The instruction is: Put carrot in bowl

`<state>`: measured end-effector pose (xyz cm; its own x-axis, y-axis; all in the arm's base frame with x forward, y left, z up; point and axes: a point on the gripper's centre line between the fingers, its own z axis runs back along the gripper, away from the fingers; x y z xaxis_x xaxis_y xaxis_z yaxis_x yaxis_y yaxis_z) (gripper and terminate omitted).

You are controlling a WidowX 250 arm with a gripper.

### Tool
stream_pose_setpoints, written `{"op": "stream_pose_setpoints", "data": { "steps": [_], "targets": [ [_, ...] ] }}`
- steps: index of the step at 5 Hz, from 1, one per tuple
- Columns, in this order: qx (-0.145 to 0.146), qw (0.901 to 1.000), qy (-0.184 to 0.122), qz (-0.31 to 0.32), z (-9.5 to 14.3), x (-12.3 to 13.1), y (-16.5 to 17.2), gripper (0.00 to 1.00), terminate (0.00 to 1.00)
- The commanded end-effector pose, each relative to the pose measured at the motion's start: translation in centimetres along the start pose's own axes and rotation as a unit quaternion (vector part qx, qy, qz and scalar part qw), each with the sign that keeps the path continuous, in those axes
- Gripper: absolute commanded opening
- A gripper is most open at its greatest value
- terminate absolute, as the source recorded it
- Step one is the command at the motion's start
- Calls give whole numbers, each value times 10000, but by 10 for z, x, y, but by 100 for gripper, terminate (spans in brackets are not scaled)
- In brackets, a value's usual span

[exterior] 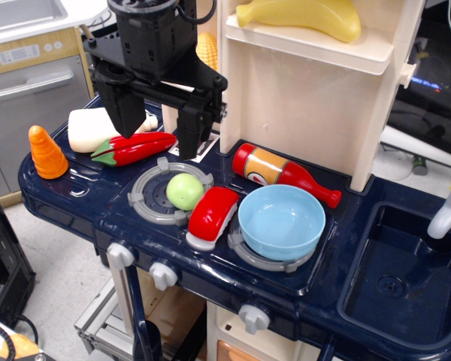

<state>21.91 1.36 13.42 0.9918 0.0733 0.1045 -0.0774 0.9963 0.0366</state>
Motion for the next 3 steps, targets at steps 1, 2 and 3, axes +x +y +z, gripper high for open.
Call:
{"op": "stream_pose_setpoints", "data": {
  "steps": [1, 2, 3],
  "targets": [
    [0, 10000, 0, 0, 0, 0, 0, 100, 0],
    [153, 9994, 228, -232, 17, 0, 41, 100, 0],
    [523, 9967, 256, -560, 24, 6, 83, 100, 0]
  ]
}}
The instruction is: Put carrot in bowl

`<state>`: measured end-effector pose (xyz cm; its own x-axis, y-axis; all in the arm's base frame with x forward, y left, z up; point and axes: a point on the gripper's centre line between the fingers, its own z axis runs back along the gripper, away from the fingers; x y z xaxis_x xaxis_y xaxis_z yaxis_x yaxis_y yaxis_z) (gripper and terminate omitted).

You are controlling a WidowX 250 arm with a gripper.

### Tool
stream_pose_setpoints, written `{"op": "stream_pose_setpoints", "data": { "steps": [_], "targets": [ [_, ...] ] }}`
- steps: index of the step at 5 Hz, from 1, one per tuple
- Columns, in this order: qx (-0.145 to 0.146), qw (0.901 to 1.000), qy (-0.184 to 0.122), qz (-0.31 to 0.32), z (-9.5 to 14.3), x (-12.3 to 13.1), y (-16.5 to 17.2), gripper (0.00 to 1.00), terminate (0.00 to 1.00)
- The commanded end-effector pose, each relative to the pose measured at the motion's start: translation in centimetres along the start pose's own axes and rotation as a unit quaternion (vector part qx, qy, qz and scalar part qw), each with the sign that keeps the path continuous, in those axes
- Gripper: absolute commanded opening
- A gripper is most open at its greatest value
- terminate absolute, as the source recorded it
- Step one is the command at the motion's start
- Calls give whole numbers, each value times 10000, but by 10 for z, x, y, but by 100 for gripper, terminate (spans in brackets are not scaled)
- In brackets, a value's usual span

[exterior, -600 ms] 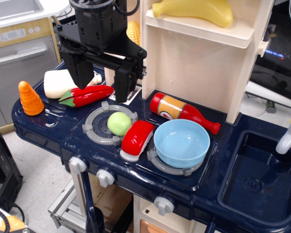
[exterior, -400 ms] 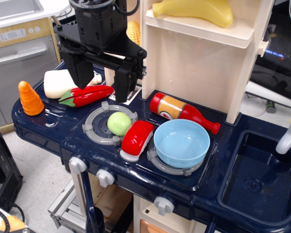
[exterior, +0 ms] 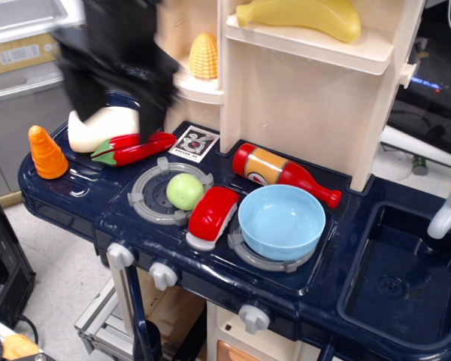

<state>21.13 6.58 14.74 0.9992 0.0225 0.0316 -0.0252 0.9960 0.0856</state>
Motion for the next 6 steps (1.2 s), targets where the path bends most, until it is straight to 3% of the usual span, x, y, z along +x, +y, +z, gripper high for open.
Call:
{"op": "stream_pose_setpoints", "data": {
  "steps": [1, 3, 6],
  "targets": [
    [191, 9986, -113, -488, 2, 20, 74, 100, 0],
    [396, 9950, -629, -667, -43, 29, 97, 100, 0],
    [42, 9947, -785, -662, -85, 25, 108, 100, 0]
  ]
}}
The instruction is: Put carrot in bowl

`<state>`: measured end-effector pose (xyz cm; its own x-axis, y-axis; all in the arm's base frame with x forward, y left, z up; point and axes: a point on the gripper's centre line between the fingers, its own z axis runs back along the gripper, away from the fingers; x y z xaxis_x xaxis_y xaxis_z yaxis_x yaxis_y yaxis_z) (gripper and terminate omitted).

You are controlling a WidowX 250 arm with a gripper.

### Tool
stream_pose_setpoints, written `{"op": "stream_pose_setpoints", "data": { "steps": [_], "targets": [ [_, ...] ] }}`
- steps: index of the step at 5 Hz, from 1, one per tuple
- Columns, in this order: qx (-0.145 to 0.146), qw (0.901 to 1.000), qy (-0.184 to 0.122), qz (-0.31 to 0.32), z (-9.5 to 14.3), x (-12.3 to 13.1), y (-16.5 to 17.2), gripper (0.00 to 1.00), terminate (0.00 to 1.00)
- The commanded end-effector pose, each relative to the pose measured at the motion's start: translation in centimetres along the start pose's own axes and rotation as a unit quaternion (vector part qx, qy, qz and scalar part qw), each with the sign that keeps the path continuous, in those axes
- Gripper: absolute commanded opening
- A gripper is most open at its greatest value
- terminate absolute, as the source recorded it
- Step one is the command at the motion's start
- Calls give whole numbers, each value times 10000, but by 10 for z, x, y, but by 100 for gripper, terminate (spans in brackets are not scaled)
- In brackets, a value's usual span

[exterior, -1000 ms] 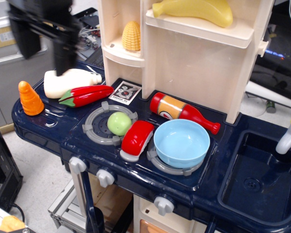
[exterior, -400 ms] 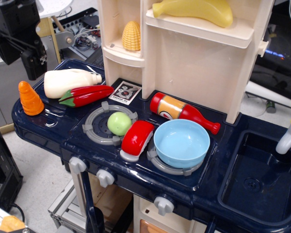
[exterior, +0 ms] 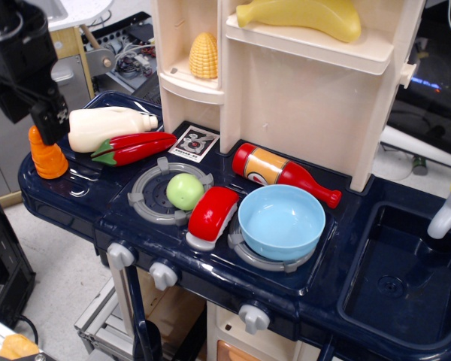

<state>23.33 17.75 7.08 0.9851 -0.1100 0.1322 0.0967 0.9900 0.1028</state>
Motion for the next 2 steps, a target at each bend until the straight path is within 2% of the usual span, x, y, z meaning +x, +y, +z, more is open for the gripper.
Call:
{"op": "stream_pose_setpoints", "data": {
  "steps": [1, 2],
  "targets": [
    [-22, 9996, -280, -26, -7, 0, 3, 100, 0],
    [21, 9991, -405, 95, -18, -2, 1, 0, 0]
  ]
}}
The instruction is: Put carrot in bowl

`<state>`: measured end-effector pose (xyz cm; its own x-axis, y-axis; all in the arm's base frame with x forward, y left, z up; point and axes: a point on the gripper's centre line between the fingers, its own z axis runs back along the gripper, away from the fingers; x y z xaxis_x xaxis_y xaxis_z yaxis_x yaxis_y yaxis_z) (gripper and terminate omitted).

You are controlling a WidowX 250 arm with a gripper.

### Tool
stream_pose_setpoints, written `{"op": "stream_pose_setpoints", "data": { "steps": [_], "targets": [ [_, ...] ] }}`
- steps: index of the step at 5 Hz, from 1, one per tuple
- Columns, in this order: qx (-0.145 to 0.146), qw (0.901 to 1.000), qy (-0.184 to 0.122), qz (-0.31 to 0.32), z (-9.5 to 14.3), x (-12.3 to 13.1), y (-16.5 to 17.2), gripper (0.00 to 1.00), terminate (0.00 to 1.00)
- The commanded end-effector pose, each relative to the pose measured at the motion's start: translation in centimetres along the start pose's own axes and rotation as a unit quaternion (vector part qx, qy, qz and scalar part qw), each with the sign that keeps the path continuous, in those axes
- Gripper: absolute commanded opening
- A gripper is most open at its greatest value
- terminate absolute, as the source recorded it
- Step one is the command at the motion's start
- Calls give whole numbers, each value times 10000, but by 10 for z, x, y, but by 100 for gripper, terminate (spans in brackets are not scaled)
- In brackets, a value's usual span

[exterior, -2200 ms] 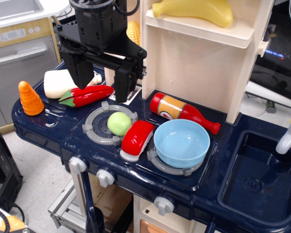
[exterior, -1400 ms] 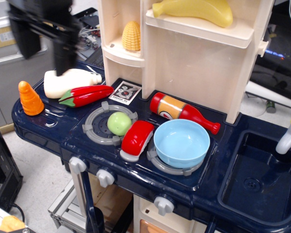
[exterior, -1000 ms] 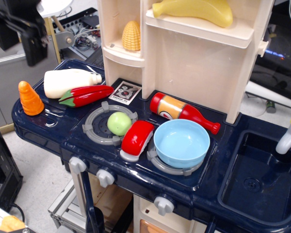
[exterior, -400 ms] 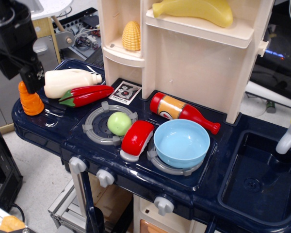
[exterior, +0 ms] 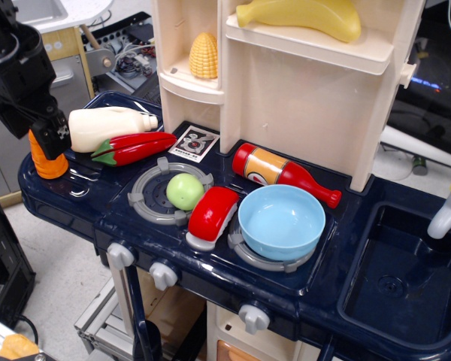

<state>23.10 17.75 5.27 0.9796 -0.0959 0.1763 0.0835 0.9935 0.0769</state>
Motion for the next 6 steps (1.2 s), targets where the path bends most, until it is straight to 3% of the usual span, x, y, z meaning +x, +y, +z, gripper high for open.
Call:
{"op": "stream_pose_setpoints", "data": {
  "steps": [1, 2, 3, 4, 5, 6],
  "targets": [
    [111, 9997, -216, 22, -2, 5, 4, 0, 0],
    [182, 9995, -132, 227, 20, 10, -7, 0, 0],
    [-166, 9955, 140, 921, 62, 22, -42, 0, 0],
    [-418, 9872, 75, 1538, 83, 41, -71, 0, 0],
    [-605, 9721, -6, 2268, 92, 58, -112, 0, 0],
    [-694, 9509, -27, 3017, 94, 65, -155, 0, 0]
  ]
}}
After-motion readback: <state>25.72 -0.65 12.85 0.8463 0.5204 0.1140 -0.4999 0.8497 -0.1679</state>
